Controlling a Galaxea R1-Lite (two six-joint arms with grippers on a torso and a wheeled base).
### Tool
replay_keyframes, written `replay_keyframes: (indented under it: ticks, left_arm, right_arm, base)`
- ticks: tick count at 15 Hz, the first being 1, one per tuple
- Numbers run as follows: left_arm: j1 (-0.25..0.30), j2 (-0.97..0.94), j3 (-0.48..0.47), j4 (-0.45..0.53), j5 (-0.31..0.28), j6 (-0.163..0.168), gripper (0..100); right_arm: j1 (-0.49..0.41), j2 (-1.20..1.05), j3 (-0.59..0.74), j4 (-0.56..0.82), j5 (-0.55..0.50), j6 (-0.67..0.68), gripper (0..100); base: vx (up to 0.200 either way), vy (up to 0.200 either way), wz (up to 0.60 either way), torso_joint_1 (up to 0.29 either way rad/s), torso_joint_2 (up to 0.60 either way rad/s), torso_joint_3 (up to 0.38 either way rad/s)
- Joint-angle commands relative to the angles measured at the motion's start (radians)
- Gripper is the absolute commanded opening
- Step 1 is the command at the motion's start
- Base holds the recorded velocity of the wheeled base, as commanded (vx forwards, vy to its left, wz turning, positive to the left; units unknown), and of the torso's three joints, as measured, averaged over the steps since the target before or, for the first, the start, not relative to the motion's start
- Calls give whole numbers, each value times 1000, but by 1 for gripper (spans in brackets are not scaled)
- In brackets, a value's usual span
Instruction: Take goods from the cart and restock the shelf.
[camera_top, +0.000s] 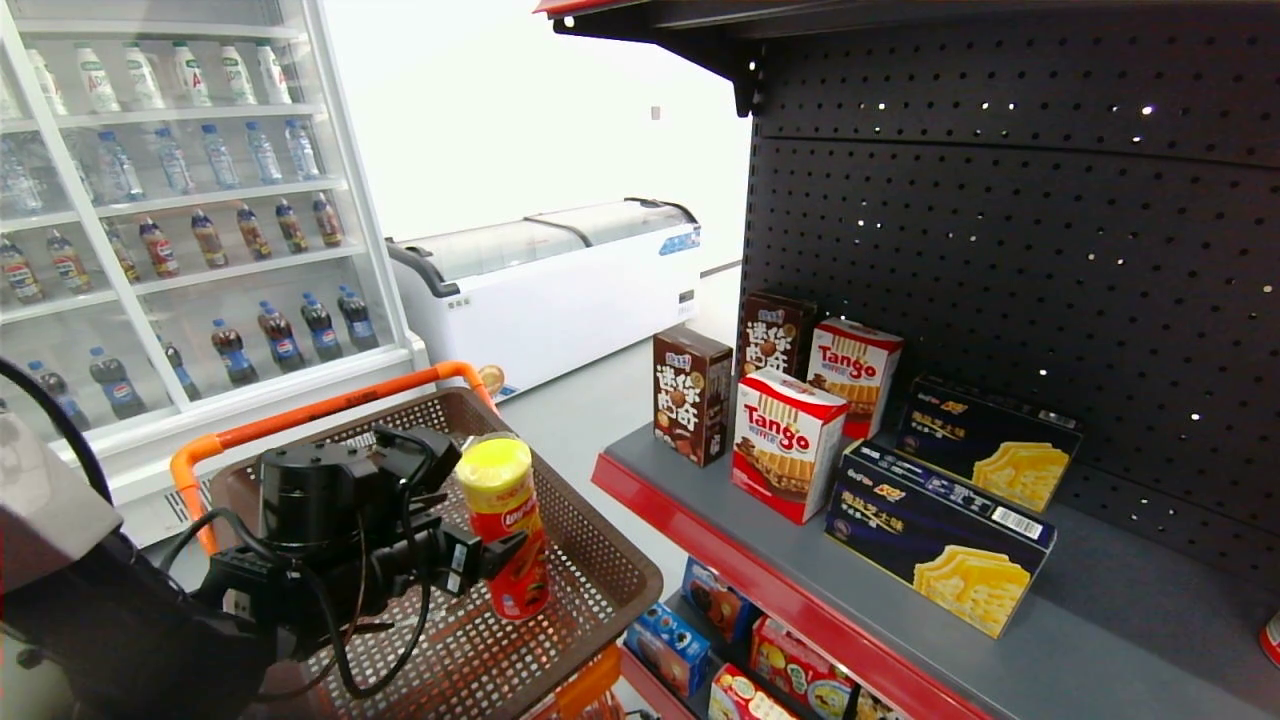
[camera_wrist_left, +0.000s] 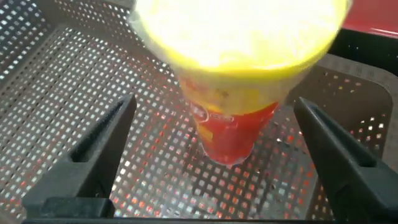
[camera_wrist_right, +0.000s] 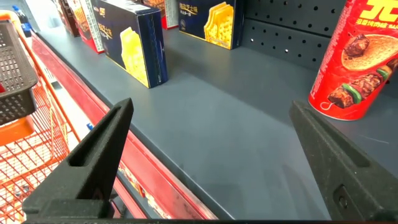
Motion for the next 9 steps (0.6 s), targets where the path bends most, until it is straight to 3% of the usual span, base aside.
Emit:
replay_keyframes:
  ticks: [1,8,9]
  left_arm:
    - [-14,74,-8,-42,0,0,100]
    - [-32,127,-28,-73,0,-3,100]
    - [-35,129,-38,-71,0,-6,0]
  right_arm:
    - [0,1,0,0,0,0,100]
    - [0,1,0,0,0,0,100]
    - [0,1,0,0,0,0,100]
  base:
    - [0,0,0,0,0,0]
    - [0,0,0,0,0,0]
    - [0,0,0,0,0,0]
